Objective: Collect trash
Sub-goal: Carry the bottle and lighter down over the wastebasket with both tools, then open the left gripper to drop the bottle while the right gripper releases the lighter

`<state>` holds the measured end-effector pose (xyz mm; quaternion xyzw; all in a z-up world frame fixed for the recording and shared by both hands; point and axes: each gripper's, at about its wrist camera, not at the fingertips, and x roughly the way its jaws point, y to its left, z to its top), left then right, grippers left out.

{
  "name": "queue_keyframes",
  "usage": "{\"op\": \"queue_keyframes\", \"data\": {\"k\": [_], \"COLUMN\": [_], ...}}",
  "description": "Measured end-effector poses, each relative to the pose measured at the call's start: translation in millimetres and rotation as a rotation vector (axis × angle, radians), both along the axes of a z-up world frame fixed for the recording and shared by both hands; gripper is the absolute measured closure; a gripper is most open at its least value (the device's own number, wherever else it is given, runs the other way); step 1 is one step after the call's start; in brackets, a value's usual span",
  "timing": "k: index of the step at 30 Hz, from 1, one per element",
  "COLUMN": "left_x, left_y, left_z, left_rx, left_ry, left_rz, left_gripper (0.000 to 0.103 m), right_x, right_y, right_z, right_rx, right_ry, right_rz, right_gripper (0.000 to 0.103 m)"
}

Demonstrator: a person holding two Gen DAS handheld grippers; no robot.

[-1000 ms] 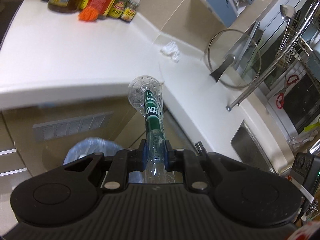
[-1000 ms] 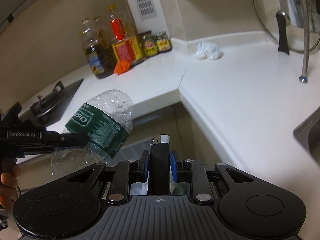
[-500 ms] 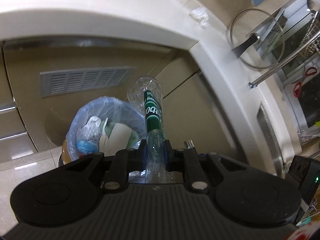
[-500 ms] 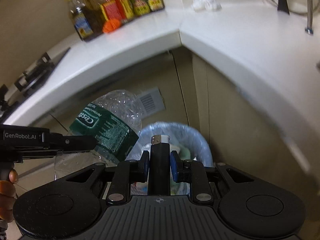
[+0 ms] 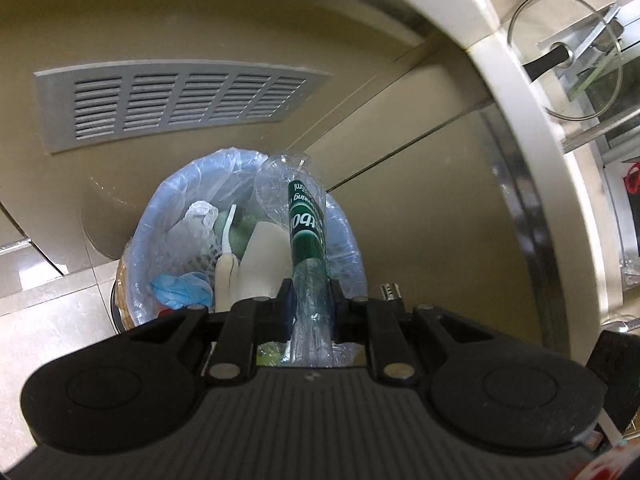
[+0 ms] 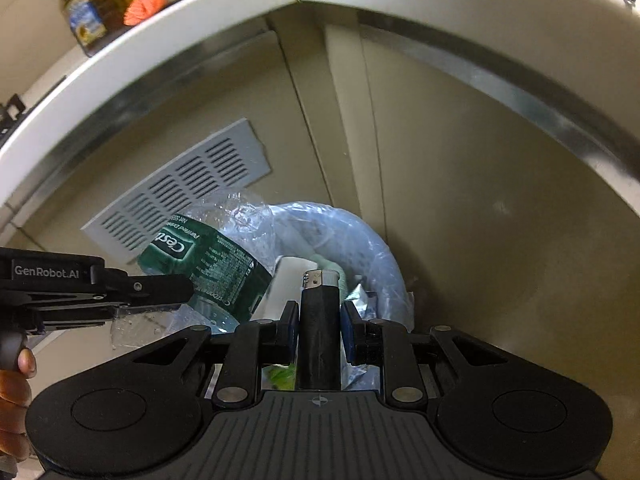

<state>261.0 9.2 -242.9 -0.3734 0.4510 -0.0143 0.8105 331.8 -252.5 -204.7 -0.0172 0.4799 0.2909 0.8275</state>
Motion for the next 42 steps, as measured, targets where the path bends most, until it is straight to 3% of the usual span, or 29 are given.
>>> {"op": "queue_keyframes", "data": {"k": [9,13,17,21,24,30,31,32,34,42], "left_x": [18,22,21,19,15,3,1,1,-3,-12], "left_y": [2,-1,-2,-1,2,6,6,6,5,-1], "left_z": [-39,-50,-47,-37,-27,-7,-3,-2,2,12], "left_rx": [0.001,0.042,0.082,0.086,0.082,0.076,0.077,0.078,0.08,0.091], "left_ry": [0.058,0.092,0.095,0.082,0.063,0.041,0.038,0.033,0.024,0.012], "left_rz": [0.006,-0.01,-0.025,-0.039,-0.032,-0.017,-0.019,-0.021,-0.024,-0.034], "left_gripper": [0.089,0.088,0.088,0.073,0.069,0.068,0.068,0.068,0.068,0.068], "right_x": [8,9,9,9,10,15,15,15,12,3], "right_y": [3,7,9,11,13,20,22,23,23,18], "right_z": [-14,-17,-17,-17,-16,-17,-17,-17,-14,-10], "right_rx": [-0.018,-0.02,-0.017,-0.008,0.006,0.036,0.031,0.03,0.031,0.013], "right_ry": [0.008,0.014,0.015,0.023,0.031,0.051,0.047,0.043,0.021,0.038], "right_rz": [-0.037,-0.042,-0.044,-0.039,-0.041,-0.047,-0.046,-0.04,-0.037,-0.019], "right_gripper": [0.081,0.081,0.081,0.08,0.08,0.08,0.076,0.062,0.049,0.049]}}
